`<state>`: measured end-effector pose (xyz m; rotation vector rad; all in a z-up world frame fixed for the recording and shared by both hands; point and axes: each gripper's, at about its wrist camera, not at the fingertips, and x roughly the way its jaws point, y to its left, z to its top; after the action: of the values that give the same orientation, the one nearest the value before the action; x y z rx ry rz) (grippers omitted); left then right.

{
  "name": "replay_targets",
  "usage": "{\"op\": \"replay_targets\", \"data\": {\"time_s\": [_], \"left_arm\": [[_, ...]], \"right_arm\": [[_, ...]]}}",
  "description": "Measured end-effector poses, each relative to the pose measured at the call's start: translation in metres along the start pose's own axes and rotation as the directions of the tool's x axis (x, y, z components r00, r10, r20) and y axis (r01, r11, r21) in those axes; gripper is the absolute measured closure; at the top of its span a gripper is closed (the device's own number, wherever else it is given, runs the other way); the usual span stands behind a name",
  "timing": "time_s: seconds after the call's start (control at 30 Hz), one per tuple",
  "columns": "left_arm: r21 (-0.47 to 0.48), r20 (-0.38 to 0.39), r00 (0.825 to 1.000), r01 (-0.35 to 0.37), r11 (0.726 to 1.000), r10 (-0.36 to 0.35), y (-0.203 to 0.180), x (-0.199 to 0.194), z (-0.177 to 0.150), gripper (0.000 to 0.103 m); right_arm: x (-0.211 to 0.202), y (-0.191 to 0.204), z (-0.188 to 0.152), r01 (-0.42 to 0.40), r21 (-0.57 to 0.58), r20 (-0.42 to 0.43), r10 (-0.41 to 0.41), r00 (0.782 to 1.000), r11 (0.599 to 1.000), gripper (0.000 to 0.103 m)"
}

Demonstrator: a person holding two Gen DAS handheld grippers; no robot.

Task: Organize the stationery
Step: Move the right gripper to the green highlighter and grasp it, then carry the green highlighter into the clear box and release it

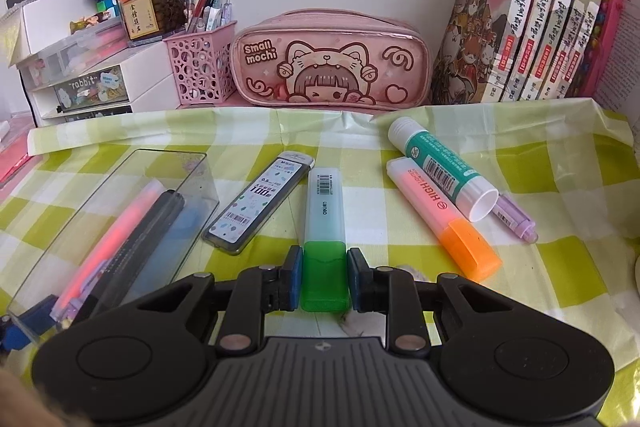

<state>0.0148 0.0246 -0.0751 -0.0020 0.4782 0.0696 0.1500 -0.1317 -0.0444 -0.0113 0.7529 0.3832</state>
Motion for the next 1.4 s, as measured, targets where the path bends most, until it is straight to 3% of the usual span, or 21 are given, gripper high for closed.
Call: {"op": "replay_targets", "data": {"time_s": [0.13, 0.4, 0.93, 1.03, 1.13, 1.4], "left_arm": [[0.000, 0.000, 1.000, 0.000, 1.000, 0.000, 0.000, 0.000, 0.000, 0.029], [0.000, 0.000, 1.000, 0.000, 1.000, 0.000, 0.000, 0.000, 0.000, 0.029], [0.000, 0.000, 1.000, 0.000, 1.000, 0.000, 0.000, 0.000, 0.000, 0.029], [0.000, 0.000, 1.000, 0.000, 1.000, 0.000, 0.000, 0.000, 0.000, 0.029], [0.000, 0.000, 1.000, 0.000, 1.000, 0.000, 0.000, 0.000, 0.000, 0.029], [0.000, 0.000, 1.000, 0.000, 1.000, 0.000, 0.000, 0.000, 0.000, 0.029]], "right_arm": [[-0.019, -0.004, -0.007, -0.045, 0.024, -0.022, 0.045, 0.999, 0.999, 0.047], [-0.036, 0.008, -0.026, -0.114, -0.059, -0.111, 0.107, 0.988, 0.992, 0.046], [-0.019, 0.019, -0.012, -0.088, -0.073, -0.050, 0.084, 0.995, 0.993, 0.046], [-0.011, 0.021, -0.013, -0.067, -0.072, -0.050, 0.064, 0.997, 0.995, 0.053], [-0.010, 0.022, -0.013, -0.056, -0.067, -0.050, 0.053, 0.997, 0.996, 0.053], [-0.019, 0.012, -0.003, -0.142, 0.070, -0.040, 0.145, 0.989, 0.987, 0.053]]}}
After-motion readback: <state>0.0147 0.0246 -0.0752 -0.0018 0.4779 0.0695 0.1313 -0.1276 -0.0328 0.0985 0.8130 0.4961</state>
